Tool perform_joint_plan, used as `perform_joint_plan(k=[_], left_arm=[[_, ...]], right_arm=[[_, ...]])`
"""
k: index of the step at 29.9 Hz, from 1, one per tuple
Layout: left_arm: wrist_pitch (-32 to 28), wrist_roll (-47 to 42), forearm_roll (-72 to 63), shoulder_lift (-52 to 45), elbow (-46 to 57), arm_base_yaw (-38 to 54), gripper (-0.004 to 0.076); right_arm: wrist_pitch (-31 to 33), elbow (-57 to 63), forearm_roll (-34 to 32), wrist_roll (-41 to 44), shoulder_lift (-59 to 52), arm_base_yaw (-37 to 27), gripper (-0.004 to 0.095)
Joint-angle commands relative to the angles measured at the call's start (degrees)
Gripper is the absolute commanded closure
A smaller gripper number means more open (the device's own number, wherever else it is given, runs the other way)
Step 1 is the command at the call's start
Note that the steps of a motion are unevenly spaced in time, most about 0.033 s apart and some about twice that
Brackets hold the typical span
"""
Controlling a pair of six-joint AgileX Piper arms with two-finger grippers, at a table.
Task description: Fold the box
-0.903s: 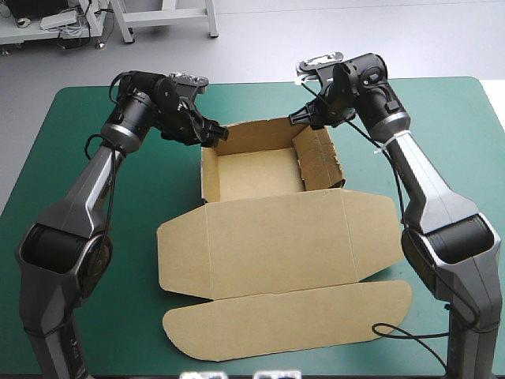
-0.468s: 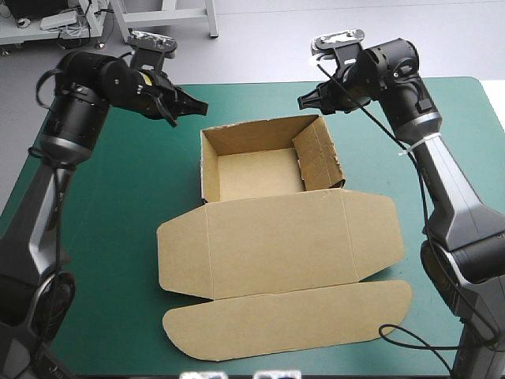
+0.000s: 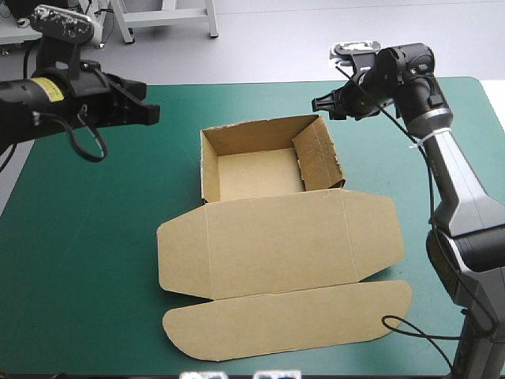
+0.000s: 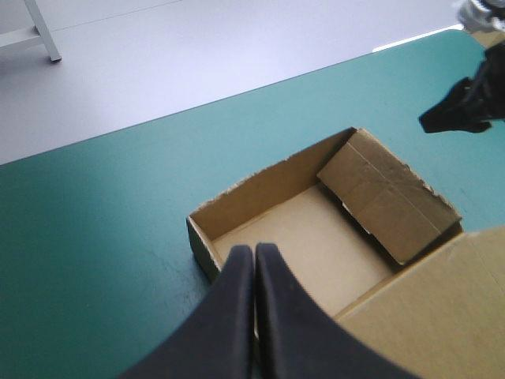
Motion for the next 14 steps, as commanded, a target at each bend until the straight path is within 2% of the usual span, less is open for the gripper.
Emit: perform_joint_plan(k=[1,9,14], left_arm=[[1.94,1.04,-0.68,-5.48,5.43,-0.37,0.0733],[0.91,1.22,5.43,-17.14,27.24,-0.37,0.0733],[-2.09,1.22,5.31,-25.22,38.31,-0.37,0.0733]], right_arm=[[-0.05,-0.76,2.0,-1.39,-0.1,-0.29,0.048],[-0.05,-0.76,2.11,-1.67,5.8,-0.29,0.048],[-0.05,-0.76,2.87,-2.14,7.97,-0.29,0.048]])
